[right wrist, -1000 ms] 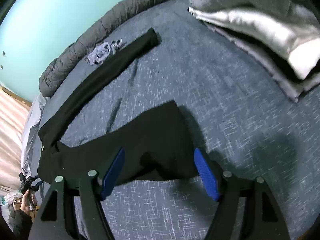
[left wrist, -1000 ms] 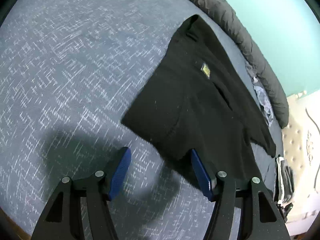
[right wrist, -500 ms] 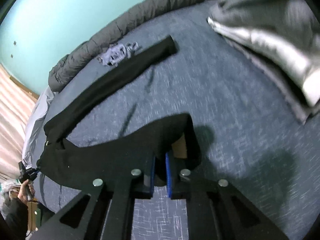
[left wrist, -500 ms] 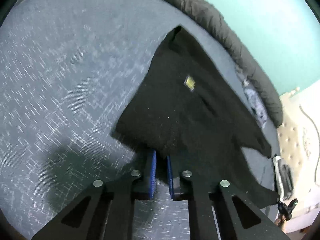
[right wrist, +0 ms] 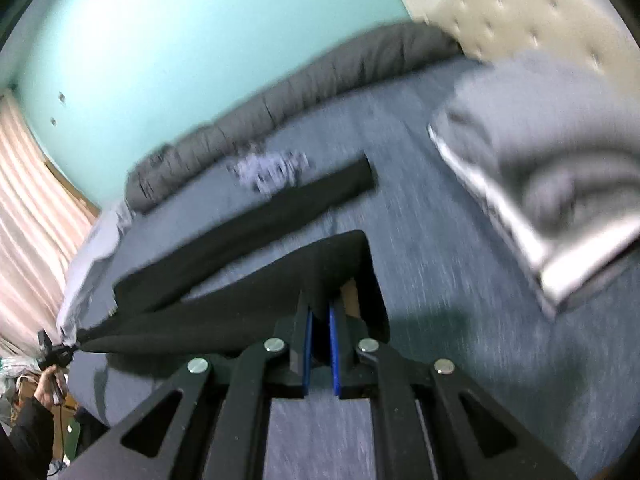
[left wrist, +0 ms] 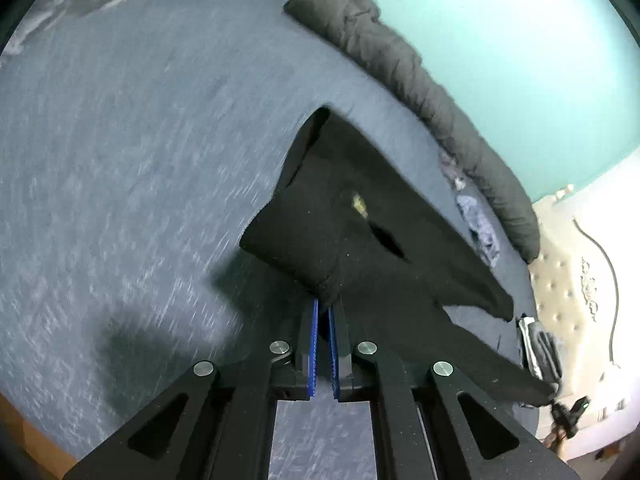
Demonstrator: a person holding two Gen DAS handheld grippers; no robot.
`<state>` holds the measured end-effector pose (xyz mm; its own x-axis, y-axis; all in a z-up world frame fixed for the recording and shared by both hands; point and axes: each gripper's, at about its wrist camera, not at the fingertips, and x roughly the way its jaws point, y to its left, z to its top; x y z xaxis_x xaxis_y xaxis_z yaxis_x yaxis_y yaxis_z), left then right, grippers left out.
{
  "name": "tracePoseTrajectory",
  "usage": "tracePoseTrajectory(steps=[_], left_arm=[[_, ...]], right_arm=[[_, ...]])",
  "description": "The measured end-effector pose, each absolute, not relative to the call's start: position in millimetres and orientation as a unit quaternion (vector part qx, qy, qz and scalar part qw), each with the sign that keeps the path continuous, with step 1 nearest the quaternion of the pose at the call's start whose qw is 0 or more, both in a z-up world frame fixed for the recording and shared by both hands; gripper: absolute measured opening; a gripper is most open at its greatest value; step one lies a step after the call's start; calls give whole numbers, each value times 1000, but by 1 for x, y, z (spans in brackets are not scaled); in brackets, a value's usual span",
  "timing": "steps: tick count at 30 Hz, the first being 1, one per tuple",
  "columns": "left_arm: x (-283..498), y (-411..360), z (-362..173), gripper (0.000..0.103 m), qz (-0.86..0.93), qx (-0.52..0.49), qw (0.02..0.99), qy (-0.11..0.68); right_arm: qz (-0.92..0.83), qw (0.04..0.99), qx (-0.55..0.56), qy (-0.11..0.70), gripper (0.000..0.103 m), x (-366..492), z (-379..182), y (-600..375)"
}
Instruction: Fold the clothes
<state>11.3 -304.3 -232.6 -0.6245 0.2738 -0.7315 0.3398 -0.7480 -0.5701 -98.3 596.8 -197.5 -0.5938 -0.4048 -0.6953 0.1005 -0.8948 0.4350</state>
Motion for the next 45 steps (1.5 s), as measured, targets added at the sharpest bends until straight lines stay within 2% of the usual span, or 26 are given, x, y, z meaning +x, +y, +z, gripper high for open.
tracePoseTrajectory(steps=[4, 9, 10, 11, 12, 14, 21, 22, 25, 27, 35, 45], left_arm=[[16, -302, -261, 5, -814, 462, 28, 352], [19, -305, -267, 5, -810, 471, 35, 348], [17, -303, -266, 5, -811, 472, 36, 343], [17, -302, -265, 5, -813, 473, 35, 338], [16, -302, -264, 5, -814, 474, 35, 335], [16, -302, -262, 5, -815, 475, 34, 331], [13, -301, -267, 5, -812, 481, 38, 327], [13, -301, -268, 5, -812, 482, 39, 327], [13, -301, -270, 5, -811, 485, 40, 325], [12, -300, -270, 5, -810, 486, 40, 324], [15, -297, -267, 5, -813, 484, 37, 321], [15, -296, -273, 5, -809, 489, 39, 322]], right_arm=[[-841, 139, 492, -178, 7, -82, -254, 596], [-828, 127, 510, -195, 17, -79, -268, 605], [-826, 125, 513, -199, 30, -78, -270, 608], [-824, 123, 515, -203, 47, -78, -272, 610], [-824, 124, 510, -213, 52, -80, -270, 613], [-824, 125, 501, -231, 54, -90, -267, 615], [-801, 128, 536, -234, 54, -118, -283, 596], [-796, 126, 545, -233, 50, -119, -287, 593], [-792, 129, 552, -228, 16, -122, -290, 589], [-805, 133, 532, -225, 9, -122, -277, 590], [-877, 165, 403, -202, 7, -126, -180, 596], [-822, 139, 524, -177, 7, -105, -250, 607]])
